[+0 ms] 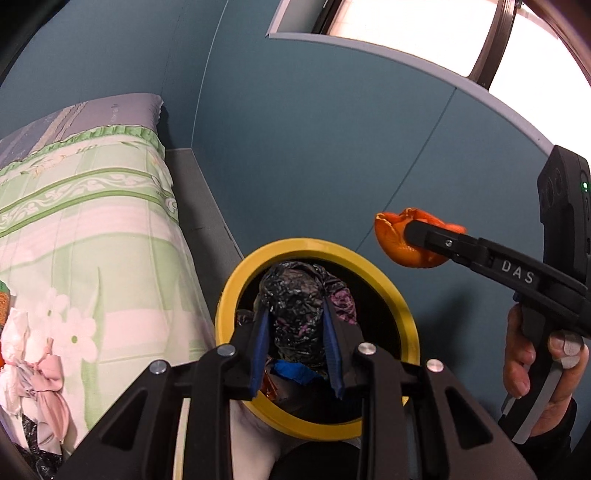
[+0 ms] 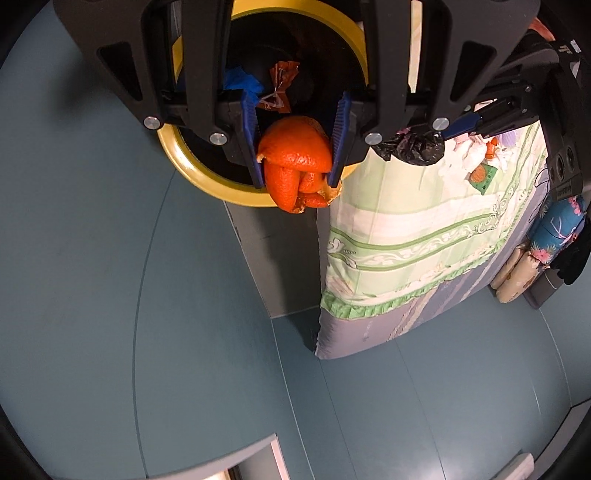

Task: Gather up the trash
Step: 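Open both tools to drop the bag and peel into the bin, then move both tools back over the remaining trash on the bed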

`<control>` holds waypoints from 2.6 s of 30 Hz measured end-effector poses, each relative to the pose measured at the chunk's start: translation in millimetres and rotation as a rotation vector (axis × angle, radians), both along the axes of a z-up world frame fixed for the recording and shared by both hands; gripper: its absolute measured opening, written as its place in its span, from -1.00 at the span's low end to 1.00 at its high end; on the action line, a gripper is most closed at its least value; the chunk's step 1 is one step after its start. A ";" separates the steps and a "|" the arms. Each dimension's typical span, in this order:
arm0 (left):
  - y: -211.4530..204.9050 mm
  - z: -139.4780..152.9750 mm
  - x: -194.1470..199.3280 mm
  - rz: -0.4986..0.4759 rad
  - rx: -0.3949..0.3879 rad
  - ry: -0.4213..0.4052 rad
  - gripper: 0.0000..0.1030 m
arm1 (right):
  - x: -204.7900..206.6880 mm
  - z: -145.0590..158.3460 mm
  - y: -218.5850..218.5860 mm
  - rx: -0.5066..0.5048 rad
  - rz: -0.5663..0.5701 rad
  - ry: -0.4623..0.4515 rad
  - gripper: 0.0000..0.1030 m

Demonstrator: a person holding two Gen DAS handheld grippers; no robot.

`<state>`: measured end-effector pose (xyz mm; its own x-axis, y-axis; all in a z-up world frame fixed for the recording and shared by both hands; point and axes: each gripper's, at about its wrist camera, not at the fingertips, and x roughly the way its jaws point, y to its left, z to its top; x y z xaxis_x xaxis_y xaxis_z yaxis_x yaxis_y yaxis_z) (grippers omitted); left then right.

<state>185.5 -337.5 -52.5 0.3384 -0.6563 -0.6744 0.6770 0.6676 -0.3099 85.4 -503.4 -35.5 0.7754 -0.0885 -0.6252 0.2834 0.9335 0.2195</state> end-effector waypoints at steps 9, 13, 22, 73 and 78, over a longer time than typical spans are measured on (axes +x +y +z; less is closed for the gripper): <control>-7.6 -9.1 2.3 -0.021 -0.006 0.000 -0.38 | 1.7 -10.9 -6.1 0.012 -0.030 0.011 -0.27; -2.4 -8.0 -5.8 -0.025 -0.037 0.004 0.09 | 0.3 -8.4 -13.5 0.025 -0.068 -0.009 -0.09; 24.7 8.2 -6.9 0.022 -0.040 -0.030 0.23 | -10.6 -1.1 -12.0 0.031 -0.080 -0.031 -0.07; 416.3 8.1 4.4 0.681 0.091 -0.075 0.66 | 141.5 -2.5 298.0 0.025 0.515 0.023 0.36; 434.6 -19.6 7.4 0.705 0.111 -0.015 0.67 | 162.2 -18.5 324.0 0.006 0.557 0.066 0.48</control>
<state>192.8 97.0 -72.1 0.6664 -0.2059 -0.7166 0.0765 0.9749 -0.2090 247.6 -179.4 -54.0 0.6635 0.3272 -0.6729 -0.2390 0.9449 0.2239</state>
